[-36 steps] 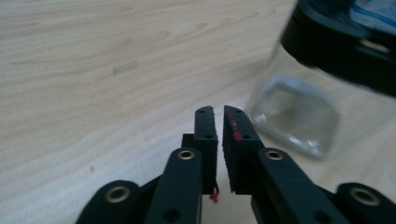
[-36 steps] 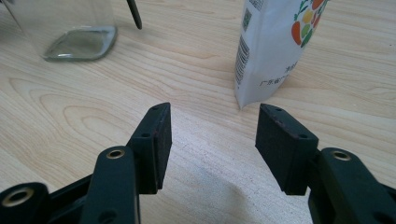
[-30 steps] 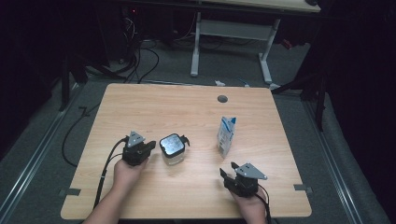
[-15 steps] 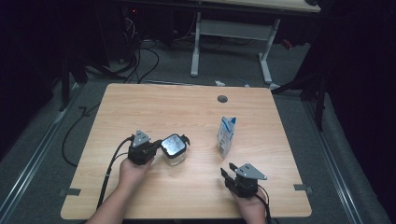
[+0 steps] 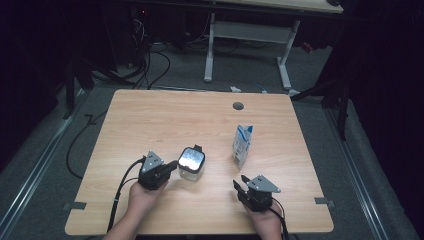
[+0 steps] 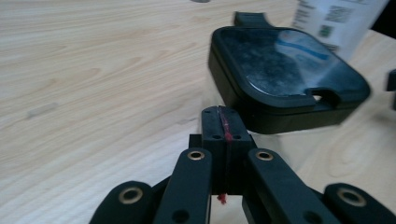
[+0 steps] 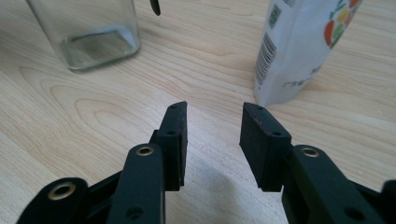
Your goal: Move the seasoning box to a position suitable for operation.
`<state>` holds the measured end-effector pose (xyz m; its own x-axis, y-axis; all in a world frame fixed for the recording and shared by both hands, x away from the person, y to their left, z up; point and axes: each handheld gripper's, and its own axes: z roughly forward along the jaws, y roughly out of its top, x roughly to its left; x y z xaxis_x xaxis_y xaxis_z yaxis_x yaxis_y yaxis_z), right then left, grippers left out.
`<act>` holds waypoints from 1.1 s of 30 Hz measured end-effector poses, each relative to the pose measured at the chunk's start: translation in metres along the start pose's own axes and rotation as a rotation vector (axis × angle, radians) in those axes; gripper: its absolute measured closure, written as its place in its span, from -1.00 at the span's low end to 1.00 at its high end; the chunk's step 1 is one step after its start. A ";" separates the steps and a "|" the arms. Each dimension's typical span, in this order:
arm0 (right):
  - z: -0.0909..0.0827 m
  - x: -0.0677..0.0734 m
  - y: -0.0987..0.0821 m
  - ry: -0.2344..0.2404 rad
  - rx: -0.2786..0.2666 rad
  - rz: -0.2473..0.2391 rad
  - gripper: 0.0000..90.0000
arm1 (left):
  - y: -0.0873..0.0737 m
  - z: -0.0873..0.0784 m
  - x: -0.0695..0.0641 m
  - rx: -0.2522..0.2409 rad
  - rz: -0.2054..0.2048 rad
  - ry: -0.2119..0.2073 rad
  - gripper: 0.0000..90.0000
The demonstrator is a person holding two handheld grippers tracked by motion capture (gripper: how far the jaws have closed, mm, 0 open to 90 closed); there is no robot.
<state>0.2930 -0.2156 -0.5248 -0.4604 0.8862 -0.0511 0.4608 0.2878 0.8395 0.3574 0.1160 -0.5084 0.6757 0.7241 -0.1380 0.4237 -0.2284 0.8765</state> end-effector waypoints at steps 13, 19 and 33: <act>0.043 0.029 0.033 0.037 0.014 -0.031 1.00 | -0.030 -0.044 0.033 0.054 0.018 0.133 0.55; 0.066 0.040 0.053 0.042 0.025 -0.048 1.00 | -0.033 -0.049 0.040 0.030 -0.033 0.122 0.41; 0.086 0.076 0.072 0.169 0.011 -0.079 0.99 | -0.035 -0.044 0.039 0.036 -0.007 0.119 0.36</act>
<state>0.3563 -0.0969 -0.5151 -0.6156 0.7877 -0.0241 0.4262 0.3585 0.8305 0.3426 0.1805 -0.5238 0.5972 0.7974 -0.0869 0.4510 -0.2443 0.8584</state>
